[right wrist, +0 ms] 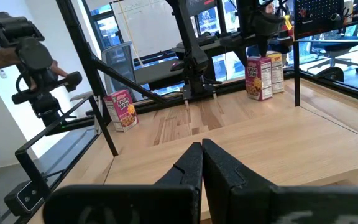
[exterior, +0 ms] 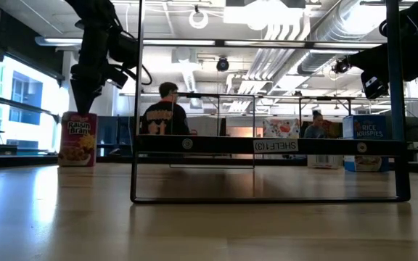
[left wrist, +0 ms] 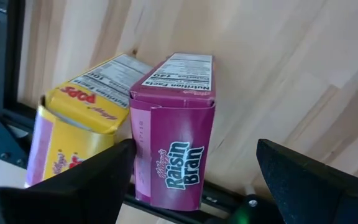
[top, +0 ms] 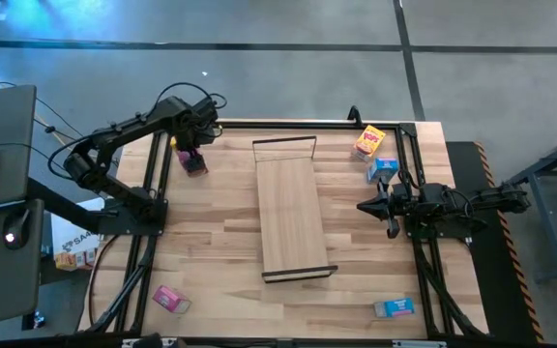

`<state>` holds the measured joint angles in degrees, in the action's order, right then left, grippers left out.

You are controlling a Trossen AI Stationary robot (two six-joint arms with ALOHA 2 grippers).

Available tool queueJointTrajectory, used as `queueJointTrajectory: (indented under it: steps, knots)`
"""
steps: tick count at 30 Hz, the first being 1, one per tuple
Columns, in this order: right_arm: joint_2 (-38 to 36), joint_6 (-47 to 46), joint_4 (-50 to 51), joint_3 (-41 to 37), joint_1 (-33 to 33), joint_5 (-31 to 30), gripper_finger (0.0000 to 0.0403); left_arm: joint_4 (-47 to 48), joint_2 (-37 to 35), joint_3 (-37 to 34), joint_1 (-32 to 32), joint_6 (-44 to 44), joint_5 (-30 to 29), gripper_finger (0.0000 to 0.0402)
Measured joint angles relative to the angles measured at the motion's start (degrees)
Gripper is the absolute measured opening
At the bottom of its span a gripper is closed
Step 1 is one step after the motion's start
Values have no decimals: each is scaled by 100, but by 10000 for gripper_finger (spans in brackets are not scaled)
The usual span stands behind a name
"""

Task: Stack cereal on shelf
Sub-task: Put the top purple cereal box on the shelf

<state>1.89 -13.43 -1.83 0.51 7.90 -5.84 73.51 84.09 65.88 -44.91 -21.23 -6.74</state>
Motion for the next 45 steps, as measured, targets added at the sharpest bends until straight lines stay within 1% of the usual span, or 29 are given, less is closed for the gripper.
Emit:
queueJointTrajectory:
  steps: [5, 8, 16, 22, 26, 30, 33, 35, 39, 45]
  knots:
    - [1, 0, 0, 0, 0, 1, 0, -4, 0, 1, 106, 18, -53, 330]
    - [1, -1, 0, 0, 0, -1, 0, -24, 0, 1, 112, 99, -191, 330]
    - [1, -1, -2, 0, 0, 0, 0, -30, -2, 1, 103, 105, -285, 330]
    - [1, 0, -1, 0, 0, 0, 0, -29, -158, 1, 103, 9, -437, 330]
    - [1, -1, -1, 0, 0, 0, 0, -8, -219, 3, 101, 2, -377, 330]
    - [0, -1, -2, 0, 0, 1, 0, -17, -175, -2, 101, 2, 1, 330]
    - [1, 0, -2, 0, 0, 1, 0, -104, -177, -128, 103, 0, 11, 330]
    - [0, 0, -1, 0, -1, 1, 0, -187, -186, -220, 103, -4, -63, 330]
    - [2, 0, 0, 0, 0, 1, 0, -193, -188, -323, 102, 11, -391, 330]
    - [2, 0, -2, 0, 0, 1, 0, -242, -190, -327, 106, 164, -387, 330]
